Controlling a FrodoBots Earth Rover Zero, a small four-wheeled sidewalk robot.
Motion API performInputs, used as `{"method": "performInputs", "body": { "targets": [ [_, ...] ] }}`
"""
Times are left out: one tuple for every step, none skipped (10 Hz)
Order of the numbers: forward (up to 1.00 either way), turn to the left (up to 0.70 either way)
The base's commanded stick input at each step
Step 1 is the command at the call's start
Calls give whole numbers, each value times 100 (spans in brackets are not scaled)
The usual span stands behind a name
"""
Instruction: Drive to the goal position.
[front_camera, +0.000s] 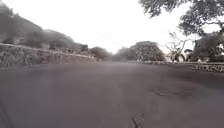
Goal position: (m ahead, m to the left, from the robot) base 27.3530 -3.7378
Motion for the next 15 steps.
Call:
{"method": "performInputs", "body": {
  "targets": [
    [85, 0],
    [85, 0],
    [85, 0],
    [85, 0],
    [85, 0],
    [85, 0],
    [85, 0],
    [85, 0],
    [85, 0],
    [85, 0],
    [85, 0],
    [85, 0],
    [85, 0],
    [85, 0],
    [85, 0]
  ]
}}
